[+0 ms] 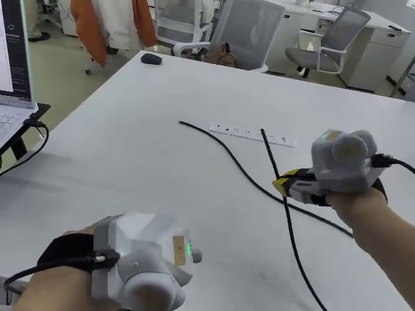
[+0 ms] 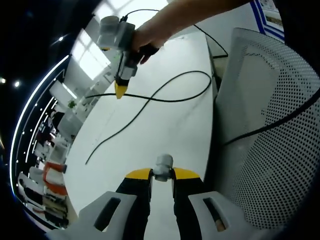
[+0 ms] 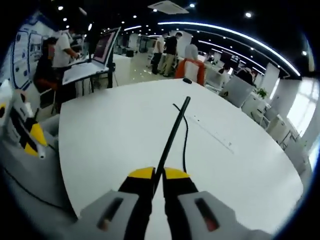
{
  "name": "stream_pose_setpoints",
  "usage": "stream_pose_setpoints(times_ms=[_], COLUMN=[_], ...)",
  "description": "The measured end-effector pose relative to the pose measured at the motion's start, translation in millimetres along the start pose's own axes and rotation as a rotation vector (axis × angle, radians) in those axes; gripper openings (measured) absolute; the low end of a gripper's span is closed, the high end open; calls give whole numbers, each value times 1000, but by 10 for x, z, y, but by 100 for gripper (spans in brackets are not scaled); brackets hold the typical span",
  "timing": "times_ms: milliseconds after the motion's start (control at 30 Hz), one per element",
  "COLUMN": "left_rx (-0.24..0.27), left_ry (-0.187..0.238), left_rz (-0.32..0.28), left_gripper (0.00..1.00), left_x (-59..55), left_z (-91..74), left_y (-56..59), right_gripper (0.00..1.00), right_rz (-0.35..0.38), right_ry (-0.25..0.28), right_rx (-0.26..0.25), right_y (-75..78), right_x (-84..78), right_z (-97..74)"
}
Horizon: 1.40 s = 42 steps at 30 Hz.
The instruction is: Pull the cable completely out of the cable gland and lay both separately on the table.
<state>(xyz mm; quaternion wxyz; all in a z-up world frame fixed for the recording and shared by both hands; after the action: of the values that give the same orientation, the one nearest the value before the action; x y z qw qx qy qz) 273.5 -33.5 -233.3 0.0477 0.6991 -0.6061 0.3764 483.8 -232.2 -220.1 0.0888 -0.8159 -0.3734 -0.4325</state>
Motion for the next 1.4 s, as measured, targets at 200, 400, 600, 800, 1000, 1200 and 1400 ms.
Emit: stream_pose_setpoints(times_ms=[200, 400, 600, 800, 1000, 1200, 1400], left_rx=[-3, -19, -44, -58, -82, -187, -340], left_ry=[-14, -40, -52, -21, 38, 63, 129], left_rz=[-16, -50, -67, -92, -82, -39, -146], left_gripper=[17, 17, 17, 17, 17, 17, 17], left_x=[-29, -92, -113, -62, 40, 29, 7], left_z=[19, 49, 82, 86, 122, 355, 848], left_y=[-19, -33, -35, -119, -279, -372, -439], right_gripper=[4, 6, 8, 18, 21, 21, 21], right_rz=[201, 352, 412, 380, 272, 270, 204], right_ry=[-78, -203, -247, -288, -225, -137, -58], right_rx=[-21, -62, -67, -63, -40, -39, -44], right_y=[498, 774, 817, 777, 695, 536, 294], right_x=[-249, -711, -976, -1075, -1040, -924, -814], right_z=[460, 755, 814, 621, 222, -233, -664])
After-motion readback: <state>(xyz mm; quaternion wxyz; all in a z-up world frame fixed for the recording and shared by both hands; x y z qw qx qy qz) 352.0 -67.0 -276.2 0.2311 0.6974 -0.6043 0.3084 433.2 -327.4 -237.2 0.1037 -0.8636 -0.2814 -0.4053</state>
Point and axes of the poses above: the centre of the closed fingertips' face, and the gripper's own axes: z roughly forward along the fingers, y roughly to its right, x roughly out of its top, the point moved 7 cm from there along -z, roughly backward along the fingers, and after that the axes turned 6 degrees about -x, right-handed, at the moved point
